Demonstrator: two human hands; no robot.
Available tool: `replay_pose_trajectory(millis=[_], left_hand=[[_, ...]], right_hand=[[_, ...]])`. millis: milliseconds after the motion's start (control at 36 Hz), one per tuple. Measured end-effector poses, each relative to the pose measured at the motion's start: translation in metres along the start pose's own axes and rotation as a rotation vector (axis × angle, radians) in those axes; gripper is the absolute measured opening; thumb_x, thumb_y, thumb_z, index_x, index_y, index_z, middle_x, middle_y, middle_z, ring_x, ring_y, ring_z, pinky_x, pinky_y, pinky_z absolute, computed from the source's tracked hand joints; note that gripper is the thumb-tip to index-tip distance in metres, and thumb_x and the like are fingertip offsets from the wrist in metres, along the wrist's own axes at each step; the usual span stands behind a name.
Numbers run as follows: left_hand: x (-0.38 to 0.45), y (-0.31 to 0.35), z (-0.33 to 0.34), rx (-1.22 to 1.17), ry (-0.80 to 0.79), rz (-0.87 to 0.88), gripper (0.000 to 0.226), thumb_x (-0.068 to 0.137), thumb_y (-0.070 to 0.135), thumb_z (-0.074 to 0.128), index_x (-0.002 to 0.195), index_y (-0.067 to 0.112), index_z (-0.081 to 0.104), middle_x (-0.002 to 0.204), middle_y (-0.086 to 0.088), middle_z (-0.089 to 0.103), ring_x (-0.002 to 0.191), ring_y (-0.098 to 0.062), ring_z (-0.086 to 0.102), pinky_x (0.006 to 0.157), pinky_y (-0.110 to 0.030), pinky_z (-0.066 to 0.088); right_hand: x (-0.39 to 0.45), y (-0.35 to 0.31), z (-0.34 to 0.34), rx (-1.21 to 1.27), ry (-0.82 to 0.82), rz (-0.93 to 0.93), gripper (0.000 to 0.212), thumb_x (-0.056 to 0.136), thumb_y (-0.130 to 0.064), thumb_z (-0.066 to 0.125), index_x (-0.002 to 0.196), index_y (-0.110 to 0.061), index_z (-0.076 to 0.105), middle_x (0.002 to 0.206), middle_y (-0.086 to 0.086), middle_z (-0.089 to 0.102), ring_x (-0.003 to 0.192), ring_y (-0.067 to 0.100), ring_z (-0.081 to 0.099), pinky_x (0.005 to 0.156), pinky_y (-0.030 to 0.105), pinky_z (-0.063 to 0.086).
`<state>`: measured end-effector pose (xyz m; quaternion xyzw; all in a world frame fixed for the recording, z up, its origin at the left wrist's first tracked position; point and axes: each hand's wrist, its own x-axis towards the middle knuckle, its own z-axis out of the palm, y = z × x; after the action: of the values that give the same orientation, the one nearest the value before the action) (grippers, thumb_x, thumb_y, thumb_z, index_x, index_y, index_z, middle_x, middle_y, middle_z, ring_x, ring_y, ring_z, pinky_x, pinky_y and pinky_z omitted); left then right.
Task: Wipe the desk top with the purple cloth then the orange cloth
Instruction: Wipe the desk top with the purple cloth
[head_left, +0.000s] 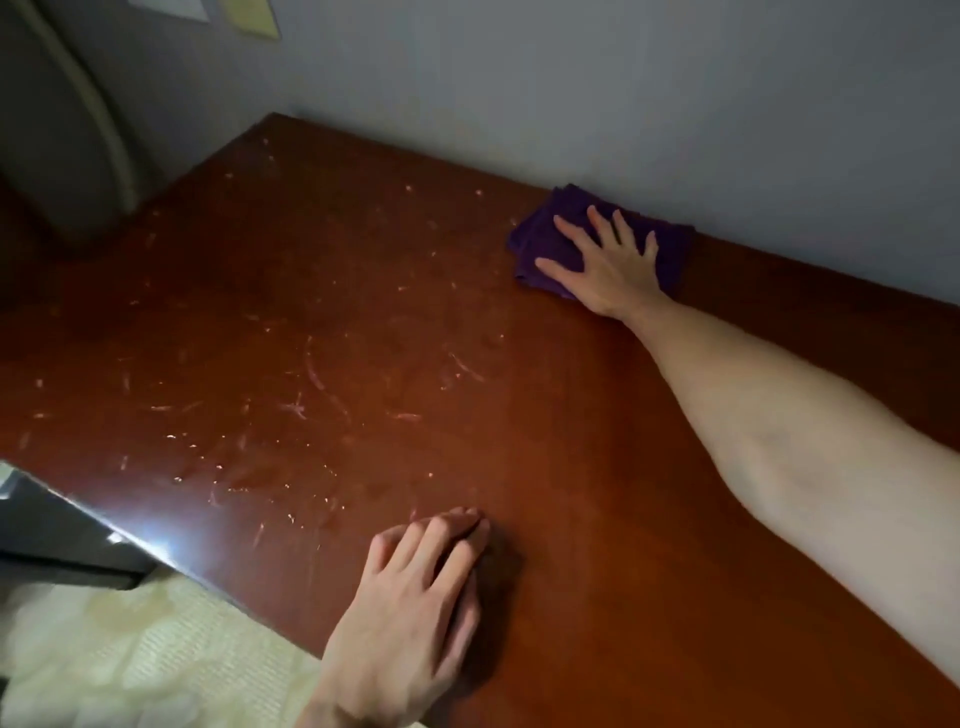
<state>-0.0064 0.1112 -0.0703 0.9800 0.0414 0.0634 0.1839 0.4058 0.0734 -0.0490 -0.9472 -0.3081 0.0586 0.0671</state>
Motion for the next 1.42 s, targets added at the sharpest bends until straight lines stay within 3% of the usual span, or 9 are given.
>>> replay_pose_trajectory(millis=[306, 556, 722, 833, 1056, 1222, 1417], left_hand=[[-0.002, 0.007, -0.005, 0.046, -0.011, -0.018, 0.043, 0.100, 0.034, 0.037, 0.136, 0.017, 0.053, 0.133, 0.001, 0.052, 0.112, -0.018, 0.052, 0.101, -0.035, 0.032], [-0.002, 0.015, -0.008, 0.070, 0.097, -0.029, 0.035, 0.101, 0.032, 0.038, 0.127, 0.015, 0.055, 0.122, 0.001, 0.053, 0.101, -0.021, 0.052, 0.095, -0.036, 0.037], [-0.011, 0.016, -0.018, -0.001, 0.320, -0.245, 0.014, 0.097, 0.024, 0.049, 0.104, 0.014, 0.055, 0.109, -0.002, 0.052, 0.093, -0.025, 0.051, 0.083, -0.039, 0.040], [-0.023, -0.008, -0.031, 0.026, 0.318, -0.424, 0.017, 0.096, 0.029, 0.042, 0.095, 0.012, 0.047, 0.099, -0.008, 0.048, 0.086, -0.029, 0.046, 0.078, -0.047, 0.043], [-0.034, -0.061, -0.059, 0.080, 0.306, -0.403, 0.022, 0.101, 0.029, 0.038, 0.094, 0.010, 0.048, 0.095, -0.004, 0.043, 0.081, -0.022, 0.039, 0.073, -0.040, 0.040], [-0.034, -0.085, -0.071, 0.012, 0.380, -0.429, 0.021, 0.100, 0.028, 0.039, 0.098, 0.010, 0.050, 0.096, -0.003, 0.045, 0.078, -0.020, 0.039, 0.067, -0.039, 0.041], [-0.049, -0.116, -0.080, 0.048, 0.411, -0.404, 0.014, 0.099, 0.023, 0.046, 0.095, 0.011, 0.051, 0.092, 0.001, 0.041, 0.078, -0.021, 0.039, 0.068, -0.040, 0.039]], right_hand=[[-0.031, -0.001, 0.004, -0.050, -0.030, -0.050, 0.075, 0.095, -0.082, 0.020, 0.161, -0.049, 0.007, 0.174, -0.004, -0.001, 0.159, 0.028, -0.006, 0.123, 0.064, -0.004], [-0.186, -0.030, 0.028, -0.023, -0.002, -0.191, 0.078, 0.089, -0.079, 0.019, 0.161, -0.049, 0.012, 0.174, -0.003, 0.005, 0.159, 0.032, 0.002, 0.123, 0.066, 0.004], [-0.347, -0.072, 0.046, 0.010, 0.037, -0.270, 0.076, 0.092, -0.073, 0.038, 0.161, -0.043, 0.024, 0.173, 0.000, 0.012, 0.159, 0.034, 0.010, 0.120, 0.070, 0.013], [-0.401, -0.101, 0.060, -0.020, 0.022, -0.273, 0.080, 0.088, -0.076, 0.046, 0.159, -0.041, 0.032, 0.171, 0.004, 0.021, 0.156, 0.037, 0.020, 0.116, 0.073, 0.021], [-0.351, -0.172, 0.063, -0.015, -0.031, -0.137, 0.080, 0.093, -0.079, 0.027, 0.162, -0.038, 0.024, 0.172, 0.011, 0.015, 0.156, 0.045, 0.013, 0.116, 0.076, 0.009], [-0.267, -0.217, 0.069, -0.046, -0.039, -0.271, 0.086, 0.090, -0.085, 0.012, 0.162, -0.043, -0.005, 0.173, 0.008, -0.006, 0.158, 0.041, -0.004, 0.119, 0.071, 0.003], [-0.155, -0.256, 0.062, -0.035, -0.037, -0.358, 0.080, 0.092, -0.085, 0.020, 0.161, -0.048, 0.003, 0.174, -0.001, -0.001, 0.159, 0.031, -0.004, 0.124, 0.064, 0.000]])
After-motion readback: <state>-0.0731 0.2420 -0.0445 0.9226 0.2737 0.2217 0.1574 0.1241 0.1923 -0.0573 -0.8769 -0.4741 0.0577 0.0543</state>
